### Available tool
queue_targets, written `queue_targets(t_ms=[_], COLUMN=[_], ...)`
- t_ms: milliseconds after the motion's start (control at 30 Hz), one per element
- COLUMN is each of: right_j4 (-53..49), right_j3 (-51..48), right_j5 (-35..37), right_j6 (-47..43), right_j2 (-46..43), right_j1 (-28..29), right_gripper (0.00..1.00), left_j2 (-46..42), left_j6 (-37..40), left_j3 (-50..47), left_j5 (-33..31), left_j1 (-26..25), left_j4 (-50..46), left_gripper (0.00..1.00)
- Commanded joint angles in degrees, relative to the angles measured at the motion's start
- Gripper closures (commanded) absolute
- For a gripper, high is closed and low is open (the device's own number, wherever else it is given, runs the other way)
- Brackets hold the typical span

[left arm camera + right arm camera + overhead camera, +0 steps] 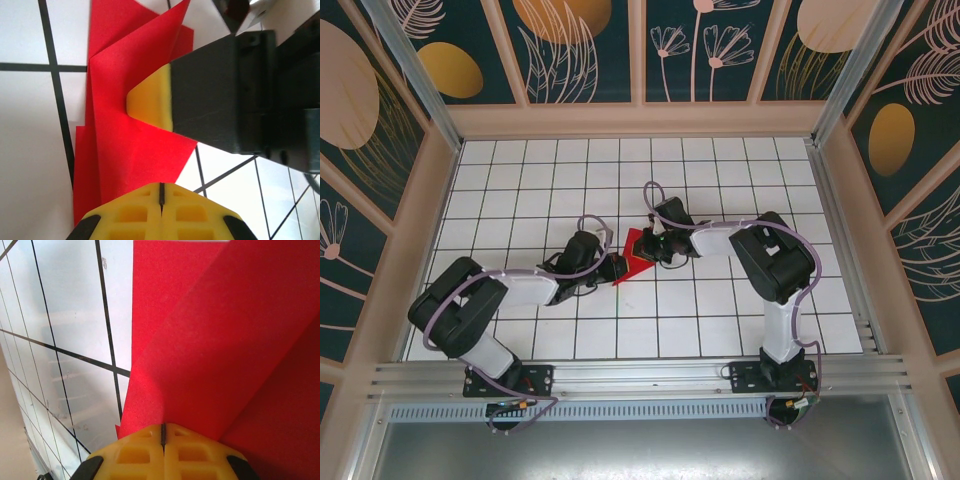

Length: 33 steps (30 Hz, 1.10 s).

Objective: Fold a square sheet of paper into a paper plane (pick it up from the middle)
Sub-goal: Fourth fold the wing at the center of the table.

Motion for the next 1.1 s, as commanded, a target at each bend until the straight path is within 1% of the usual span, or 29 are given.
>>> queue_targets(t_ms=[0, 133, 333, 533, 667, 933, 1067], right_j4=[-1.98, -1.42, -0.86, 1.31, 3.60, 3.81, 2.22], right_j3=[-1.65, -1.83, -1.74, -1.94, -2.62, -2.51, -2.25], right_j5=[2.15, 1.58, 0.87, 0.25, 1.06, 0.83, 2.38], right_j6=[0.01, -0.35, -1.01, -2.03, -4.02, -4.27, -4.70], right_j2=[1.69, 1.15, 0.18, -1.92, -3.89, -2.42, -1.01], right_j1=[0.47, 0.42, 0.48, 0.63, 2.03, 3.83, 3.68], right_gripper=[0.98, 0.98, 0.98, 0.98, 0.98, 0.98, 0.98], left_j2=[1.55, 2.20, 4.08, 4.79, 5.49, 5.51, 5.99], left_j6=[-0.66, 0.14, -0.43, 0.14, 0.24, 0.49, 0.32], left_j3=[1.98, 0.75, -0.82, -0.70, -1.51, -1.79, -1.55], left_j5=[-0.38, -2.42, -1.29, -1.71, -2.73, -3.66, -3.74], left_j1=[0.08, 0.12, 0.07, 0.10, 0.08, 0.11, 0.05], left_j4=[0.58, -0.26, -0.17, -3.17, -5.00, -7.52, -8.02], left_gripper=[0.99, 1.00, 1.00, 1.00, 1.00, 1.00, 1.00])
